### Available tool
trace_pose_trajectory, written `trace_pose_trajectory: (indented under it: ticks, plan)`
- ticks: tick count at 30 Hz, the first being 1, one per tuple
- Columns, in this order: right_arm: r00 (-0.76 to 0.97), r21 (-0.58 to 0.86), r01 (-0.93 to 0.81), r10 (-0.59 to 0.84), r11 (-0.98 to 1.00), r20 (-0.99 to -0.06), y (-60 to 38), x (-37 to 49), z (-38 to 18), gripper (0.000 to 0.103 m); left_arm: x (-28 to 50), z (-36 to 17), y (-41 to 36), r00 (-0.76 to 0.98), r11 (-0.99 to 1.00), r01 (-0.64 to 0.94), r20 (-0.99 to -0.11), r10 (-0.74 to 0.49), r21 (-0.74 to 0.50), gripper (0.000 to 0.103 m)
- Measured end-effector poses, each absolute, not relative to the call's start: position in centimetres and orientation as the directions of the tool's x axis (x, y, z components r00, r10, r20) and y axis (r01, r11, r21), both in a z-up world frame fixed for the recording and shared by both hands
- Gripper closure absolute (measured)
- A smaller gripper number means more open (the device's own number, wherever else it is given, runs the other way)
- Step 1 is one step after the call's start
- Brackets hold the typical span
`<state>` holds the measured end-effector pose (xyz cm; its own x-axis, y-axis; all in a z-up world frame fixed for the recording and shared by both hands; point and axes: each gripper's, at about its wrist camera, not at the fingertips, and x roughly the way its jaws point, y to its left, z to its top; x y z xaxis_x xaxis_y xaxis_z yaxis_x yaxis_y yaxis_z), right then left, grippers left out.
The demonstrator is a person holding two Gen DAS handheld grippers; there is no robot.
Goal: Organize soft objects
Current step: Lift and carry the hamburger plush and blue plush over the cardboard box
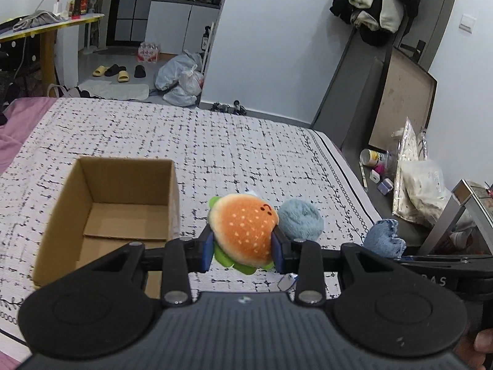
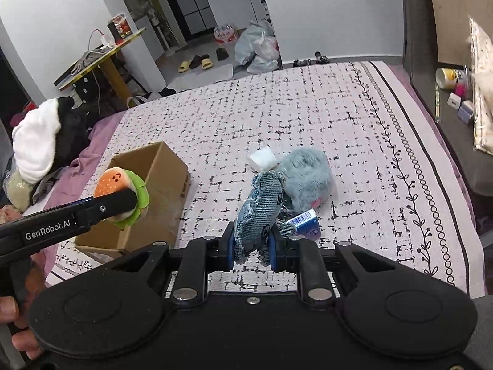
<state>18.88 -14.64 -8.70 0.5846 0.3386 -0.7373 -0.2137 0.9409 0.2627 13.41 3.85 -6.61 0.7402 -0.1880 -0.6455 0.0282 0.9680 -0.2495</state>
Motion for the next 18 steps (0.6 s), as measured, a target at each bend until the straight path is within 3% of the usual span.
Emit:
trace_pose_trajectory:
  ticks: [18]
  plan:
    - [0.587,0.245,-0.269,0.36,0.932,-0.725,-11.3,18.0,-7.3,0.083,12.0,-5.4,8.6,0.774,0.968,-0.032,-0.619,-0.135,-0.251,0.067]
